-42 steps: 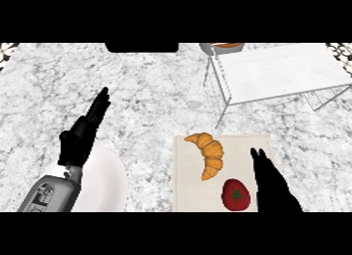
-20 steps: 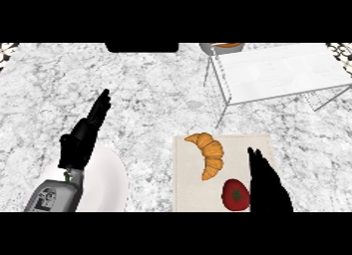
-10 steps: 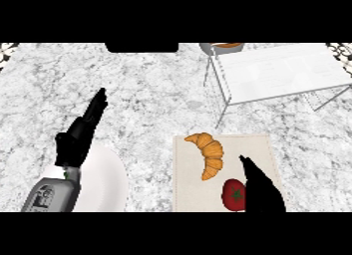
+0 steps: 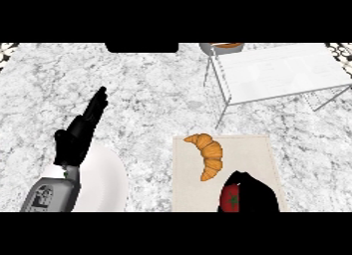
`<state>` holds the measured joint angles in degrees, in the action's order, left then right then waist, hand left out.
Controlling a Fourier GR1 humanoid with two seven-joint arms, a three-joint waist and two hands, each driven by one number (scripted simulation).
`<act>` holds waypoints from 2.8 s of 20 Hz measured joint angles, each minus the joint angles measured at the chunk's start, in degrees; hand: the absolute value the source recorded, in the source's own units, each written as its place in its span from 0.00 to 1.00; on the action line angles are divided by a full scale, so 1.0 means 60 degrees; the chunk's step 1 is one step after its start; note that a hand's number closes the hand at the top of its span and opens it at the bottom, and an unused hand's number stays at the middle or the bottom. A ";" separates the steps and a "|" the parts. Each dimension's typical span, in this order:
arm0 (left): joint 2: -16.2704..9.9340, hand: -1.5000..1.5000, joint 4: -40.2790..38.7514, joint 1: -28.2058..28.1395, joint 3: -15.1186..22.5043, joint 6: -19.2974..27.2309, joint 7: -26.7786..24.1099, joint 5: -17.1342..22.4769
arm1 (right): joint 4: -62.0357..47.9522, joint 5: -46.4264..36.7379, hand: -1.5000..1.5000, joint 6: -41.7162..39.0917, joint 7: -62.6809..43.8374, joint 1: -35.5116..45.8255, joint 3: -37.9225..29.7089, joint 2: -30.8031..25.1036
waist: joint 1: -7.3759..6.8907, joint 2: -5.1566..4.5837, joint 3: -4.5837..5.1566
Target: Pick the tomato from the placemat and place it in the tiered shelf
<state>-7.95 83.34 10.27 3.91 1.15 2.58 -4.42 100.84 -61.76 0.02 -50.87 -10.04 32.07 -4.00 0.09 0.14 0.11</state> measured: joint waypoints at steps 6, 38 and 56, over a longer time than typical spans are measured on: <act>0.0154 0.50 -0.0024 -0.0104 -0.0049 0.0033 -0.0180 -0.0212 | 0.0201 -0.0318 1.00 0.0109 0.0128 0.0037 0.0457 0.0120 | 0.0002 -0.0012 -0.0013; 0.0253 0.50 -0.0043 -0.0086 -0.0185 -0.0076 -0.0166 -0.0291 | 0.5554 -0.0970 1.00 -0.1349 -0.1827 0.5465 0.0677 0.0553 | -0.0014 0.0008 -0.0005; 0.0383 0.50 -0.0100 -0.0001 -0.0161 -0.0093 -0.0142 -0.0476 | 0.3428 0.0079 1.00 -0.3002 -0.0850 0.9721 -0.4622 -0.0008 | -0.0033 -0.0009 -0.0014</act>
<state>-5.65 82.74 10.26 2.94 0.59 1.73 -7.28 121.41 -61.29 -17.99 -55.97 48.29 4.33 -4.05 -0.10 0.09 0.03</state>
